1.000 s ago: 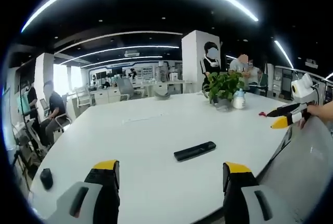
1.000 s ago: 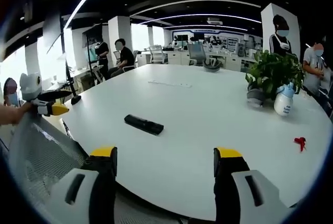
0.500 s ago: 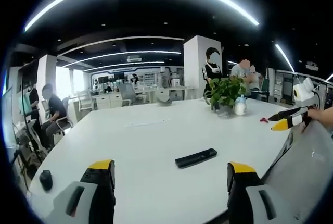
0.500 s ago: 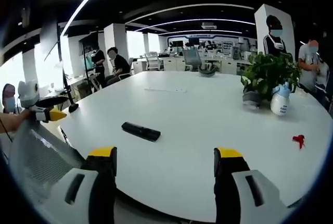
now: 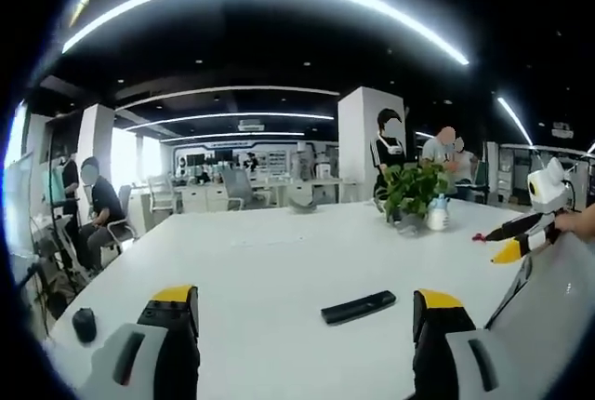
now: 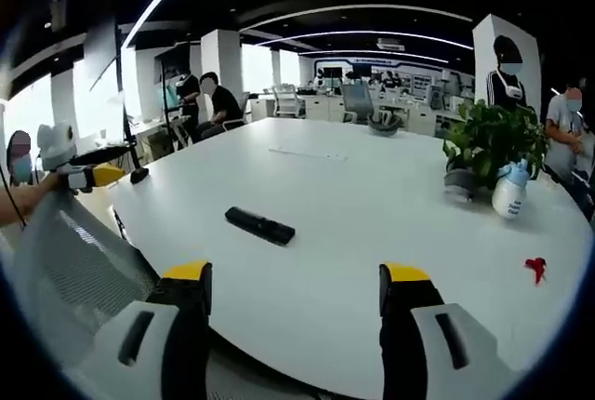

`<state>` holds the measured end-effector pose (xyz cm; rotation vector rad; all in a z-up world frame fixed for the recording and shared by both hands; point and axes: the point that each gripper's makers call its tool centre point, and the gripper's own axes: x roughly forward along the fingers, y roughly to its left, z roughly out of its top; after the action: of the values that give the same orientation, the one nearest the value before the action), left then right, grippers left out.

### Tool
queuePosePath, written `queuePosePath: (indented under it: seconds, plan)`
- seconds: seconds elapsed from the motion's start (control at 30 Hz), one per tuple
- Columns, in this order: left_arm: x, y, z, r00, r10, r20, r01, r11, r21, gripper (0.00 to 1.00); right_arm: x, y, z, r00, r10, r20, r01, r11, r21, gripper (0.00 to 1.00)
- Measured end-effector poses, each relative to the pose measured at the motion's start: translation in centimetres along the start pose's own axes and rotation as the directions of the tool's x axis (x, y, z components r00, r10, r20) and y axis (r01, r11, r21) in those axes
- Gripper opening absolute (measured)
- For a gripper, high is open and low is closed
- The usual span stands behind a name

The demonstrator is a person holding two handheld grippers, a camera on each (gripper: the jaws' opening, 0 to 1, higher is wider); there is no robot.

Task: Press the specified remote control buttons in sequence, fully releasing each button before pressing the next.

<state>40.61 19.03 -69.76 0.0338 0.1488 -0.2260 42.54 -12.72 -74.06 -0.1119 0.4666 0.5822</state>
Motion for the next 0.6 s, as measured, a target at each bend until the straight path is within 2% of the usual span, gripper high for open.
queuePosePath:
  seconds: [0.13, 0.23, 0.3, 0.33, 0.4, 0.43, 0.5, 0.6]
  plan:
    - [-0.1, 0.2, -0.4, 0.999, 0.022, -0.031, -0.024, 0.996, -0.082, 1.00, 0.0, -0.3, -0.3, 1.000, -0.010, -0.011, 0.010, 1.000, 0.015, 0.77]
    - [-0.1, 0.2, -0.2, 1.000, 0.021, -0.024, -0.023, 0.994, -0.106, 1.00, 0.0, -0.3, -0.5, 1.000, -0.012, -0.022, 0.012, 1.000, 0.009, 0.78]
    - [0.1, -0.5, -0.5, 0.999, -0.016, -0.047, 0.010, 0.993, -0.121, 1.00, 0.0, -0.4, -0.5, 1.000, -0.019, -0.023, 0.019, 1.000, -0.003, 0.77]
    - [0.1, -1.2, -1.2, 0.994, -0.053, -0.096, 0.042, 0.993, -0.112, 1.00, 0.0, -0.5, -0.5, 0.999, -0.027, -0.026, 0.026, 1.000, -0.014, 0.77]
    - [0.2, -2.0, -2.0, 0.983, -0.108, -0.149, 0.096, 0.992, -0.086, 1.00, 0.0, -0.6, -0.6, 0.999, -0.032, -0.032, 0.032, 0.999, -0.019, 0.76]
    - [0.3, -2.7, -2.4, 0.971, -0.153, -0.182, 0.138, 0.986, -0.091, 1.00, 0.0, -0.6, -0.8, 0.999, -0.032, -0.040, 0.031, 0.999, -0.024, 0.76]
    - [0.8, -4.1, -2.3, 0.951, -0.239, -0.197, 0.221, 0.969, -0.109, 1.00, 0.0, -0.6, -1.1, 0.998, -0.032, -0.057, 0.031, 0.999, -0.033, 0.77]
    - [1.5, -5.1, -1.3, 0.920, -0.332, -0.208, 0.313, 0.942, -0.119, 1.00, 0.1, -0.8, -1.2, 0.997, -0.040, -0.065, 0.037, 0.998, -0.046, 0.76]
